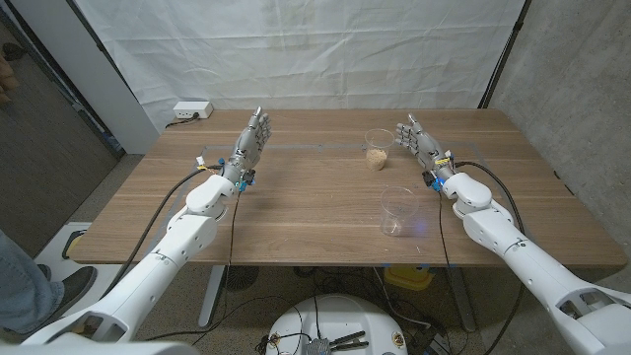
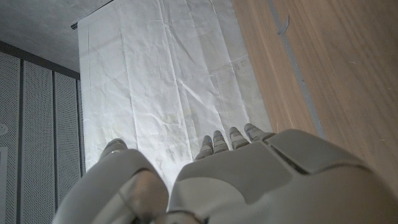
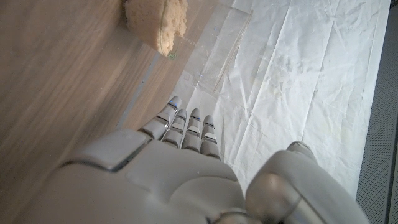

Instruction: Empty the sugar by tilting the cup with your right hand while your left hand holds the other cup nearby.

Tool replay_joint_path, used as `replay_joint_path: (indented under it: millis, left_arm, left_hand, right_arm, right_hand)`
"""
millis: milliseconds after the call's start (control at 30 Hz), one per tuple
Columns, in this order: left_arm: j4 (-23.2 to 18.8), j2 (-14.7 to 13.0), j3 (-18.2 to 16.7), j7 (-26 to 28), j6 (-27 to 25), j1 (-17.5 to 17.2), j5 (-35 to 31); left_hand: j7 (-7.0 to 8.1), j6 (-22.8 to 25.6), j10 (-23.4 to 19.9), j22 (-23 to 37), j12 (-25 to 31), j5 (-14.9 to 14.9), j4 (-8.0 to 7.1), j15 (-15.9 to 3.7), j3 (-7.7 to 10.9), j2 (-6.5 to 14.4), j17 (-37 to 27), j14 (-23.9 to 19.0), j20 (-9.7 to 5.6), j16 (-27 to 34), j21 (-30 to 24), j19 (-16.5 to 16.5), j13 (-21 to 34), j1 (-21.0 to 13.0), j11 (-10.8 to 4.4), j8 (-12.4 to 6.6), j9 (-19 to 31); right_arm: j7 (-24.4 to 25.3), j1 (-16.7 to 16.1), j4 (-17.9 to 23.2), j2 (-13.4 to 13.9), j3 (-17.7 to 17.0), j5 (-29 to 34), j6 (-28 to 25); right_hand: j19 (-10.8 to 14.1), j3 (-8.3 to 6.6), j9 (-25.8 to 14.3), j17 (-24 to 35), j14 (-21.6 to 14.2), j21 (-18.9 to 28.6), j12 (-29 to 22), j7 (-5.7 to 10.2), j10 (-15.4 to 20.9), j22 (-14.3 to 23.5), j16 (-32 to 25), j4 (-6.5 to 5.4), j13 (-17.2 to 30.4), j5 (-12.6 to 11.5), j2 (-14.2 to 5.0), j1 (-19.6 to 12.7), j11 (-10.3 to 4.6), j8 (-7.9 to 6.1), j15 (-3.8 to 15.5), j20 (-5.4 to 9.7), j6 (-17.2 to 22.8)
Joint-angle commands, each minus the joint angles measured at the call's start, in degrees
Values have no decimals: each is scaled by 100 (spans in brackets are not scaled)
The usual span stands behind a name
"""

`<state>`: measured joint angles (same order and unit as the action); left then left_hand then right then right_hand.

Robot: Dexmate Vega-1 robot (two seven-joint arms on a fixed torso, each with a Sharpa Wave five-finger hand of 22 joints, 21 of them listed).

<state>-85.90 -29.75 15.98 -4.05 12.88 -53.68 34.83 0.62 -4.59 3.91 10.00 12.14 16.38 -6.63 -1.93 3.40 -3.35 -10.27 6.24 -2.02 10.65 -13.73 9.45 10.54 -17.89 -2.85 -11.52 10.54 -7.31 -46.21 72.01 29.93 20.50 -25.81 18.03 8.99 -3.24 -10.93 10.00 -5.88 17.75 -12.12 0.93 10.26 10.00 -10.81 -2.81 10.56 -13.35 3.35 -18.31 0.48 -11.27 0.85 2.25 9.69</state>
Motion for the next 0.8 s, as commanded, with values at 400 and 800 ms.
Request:
replay_joint_path:
  millis: [400,800]
  left_arm:
    - [-593,32,-5,549,21,-225,-126]
    - [-519,143,137,575,46,-76,-220]
  left_hand:
    - [-31,39,-41,33,5,36,-12,43,-45,-24,-14,-40,-243,40,40,72,23,-38,13,-33,17]
    - [-29,73,-53,34,2,34,-14,39,-62,-9,-15,-62,-228,42,55,61,24,-40,1,-36,18]
  right_arm:
    - [436,63,245,468,226,1066,270]
    - [1089,120,429,672,444,1885,-92]
  right_hand:
    - [78,16,-7,25,94,-160,78,1,-236,14,47,271,6,-88,226,-394,-61,64,111,340,-335]
    - [56,63,-11,27,201,-253,105,24,-390,13,62,424,8,-179,378,-598,-94,93,142,387,-582]
